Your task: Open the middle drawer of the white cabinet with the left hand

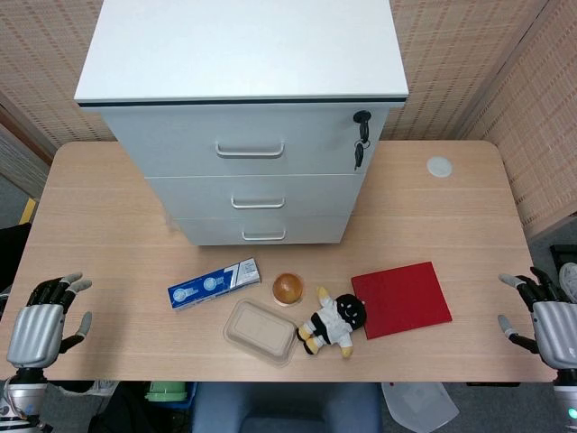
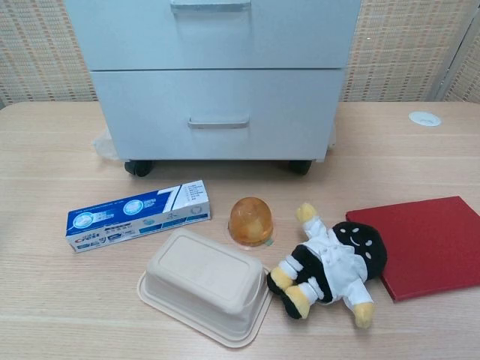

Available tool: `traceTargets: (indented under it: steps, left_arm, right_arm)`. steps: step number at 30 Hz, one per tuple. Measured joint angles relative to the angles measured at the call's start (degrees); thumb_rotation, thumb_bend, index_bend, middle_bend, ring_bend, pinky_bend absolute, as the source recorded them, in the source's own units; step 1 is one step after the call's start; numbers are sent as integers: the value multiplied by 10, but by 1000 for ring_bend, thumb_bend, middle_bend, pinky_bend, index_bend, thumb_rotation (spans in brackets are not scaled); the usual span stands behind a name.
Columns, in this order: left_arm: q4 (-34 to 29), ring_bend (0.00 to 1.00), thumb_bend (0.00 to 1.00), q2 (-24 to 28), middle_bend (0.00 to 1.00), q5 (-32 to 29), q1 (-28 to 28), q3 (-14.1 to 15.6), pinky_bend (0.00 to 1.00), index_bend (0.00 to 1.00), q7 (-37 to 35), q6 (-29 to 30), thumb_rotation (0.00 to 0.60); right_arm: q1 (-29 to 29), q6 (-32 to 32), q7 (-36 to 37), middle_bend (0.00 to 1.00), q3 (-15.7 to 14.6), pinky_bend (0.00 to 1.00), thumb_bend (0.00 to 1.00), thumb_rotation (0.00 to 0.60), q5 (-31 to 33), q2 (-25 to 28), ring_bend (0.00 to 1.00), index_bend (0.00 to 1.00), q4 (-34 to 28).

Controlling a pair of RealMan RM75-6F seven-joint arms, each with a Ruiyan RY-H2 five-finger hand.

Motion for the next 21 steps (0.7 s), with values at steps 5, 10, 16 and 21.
traceTargets:
  steps: [5, 10, 16, 21]
  left_arm:
    - [-3, 185, 398, 1, 214, 2, -1, 2, 162, 265, -2, -2, 600]
    - [-3, 192, 398, 2, 222, 5, -2, 2, 162, 266, -4, -2, 600]
    - [9, 279, 398, -2, 303, 29, -7, -1, 246, 280, -20, 7, 600]
    - [11, 445, 398, 6, 464, 62, -31, -8, 499, 300, -65, 1, 600]
  right_arm:
    - [-1, 3, 2, 272, 0, 244, 284, 600, -1, -1, 214, 228, 1]
    - [-2, 5, 2, 272, 0, 245, 285, 600, -3, 0, 214, 228, 1]
    - [-3, 8, 4, 272, 0, 244, 285, 600, -5, 1, 214, 228, 2]
    - [-2, 9, 5, 271, 1, 244, 287, 600, -9, 3, 215, 228, 0]
